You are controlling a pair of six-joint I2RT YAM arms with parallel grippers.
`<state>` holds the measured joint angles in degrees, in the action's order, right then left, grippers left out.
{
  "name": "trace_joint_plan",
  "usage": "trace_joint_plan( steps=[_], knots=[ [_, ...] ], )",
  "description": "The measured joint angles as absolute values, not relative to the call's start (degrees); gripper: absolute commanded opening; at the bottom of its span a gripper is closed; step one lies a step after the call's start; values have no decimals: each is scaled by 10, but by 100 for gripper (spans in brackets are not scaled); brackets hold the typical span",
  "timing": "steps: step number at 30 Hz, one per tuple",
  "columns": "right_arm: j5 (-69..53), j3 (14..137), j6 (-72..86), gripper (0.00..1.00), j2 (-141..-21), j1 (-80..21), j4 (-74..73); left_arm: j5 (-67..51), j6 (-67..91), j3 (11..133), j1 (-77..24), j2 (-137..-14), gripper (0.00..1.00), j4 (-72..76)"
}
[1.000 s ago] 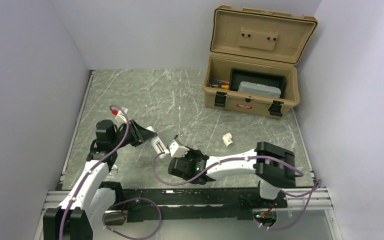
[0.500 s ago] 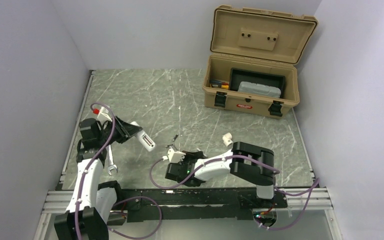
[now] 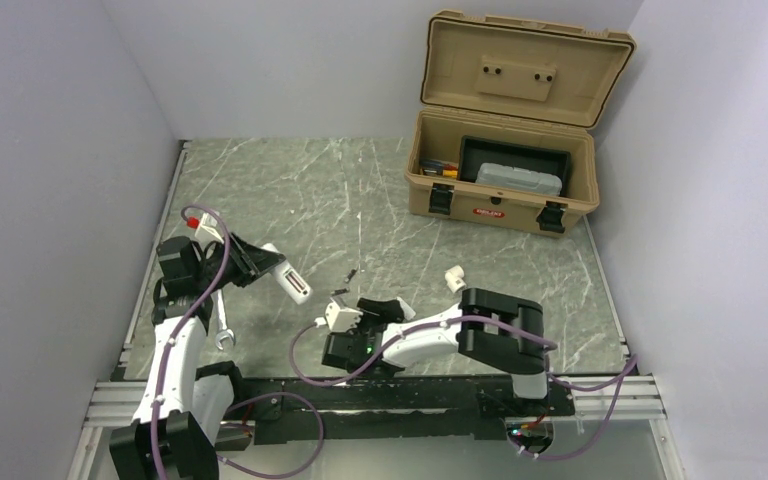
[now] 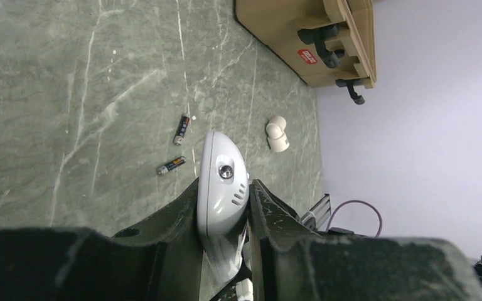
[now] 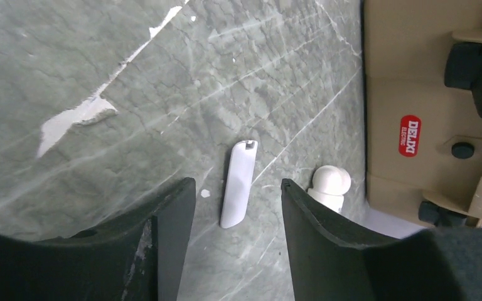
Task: Load the batteries into the remote control
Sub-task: Place the battery cover at the center of the board, then adjust the battery cover at the center of the board.
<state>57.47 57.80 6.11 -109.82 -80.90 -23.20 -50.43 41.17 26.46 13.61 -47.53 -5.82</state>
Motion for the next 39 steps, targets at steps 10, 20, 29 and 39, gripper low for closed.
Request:
trace_joint_plan(
  steps=[10,20,29,39],
  knots=[
    [457,506,175,24,-934,-816,-189,-512,413,265,137,-476,0,-53],
    [340,371,373,0,-781,-790,-126,-514,414,265,137,-483,0,-49],
    [307,328,436,0,-771,-735,-115,-517,414,265,138,-486,0,-41],
    [312,331,465,0,-811,-705,-97,-517,414,264,138,-486,0,-41]
  ],
)
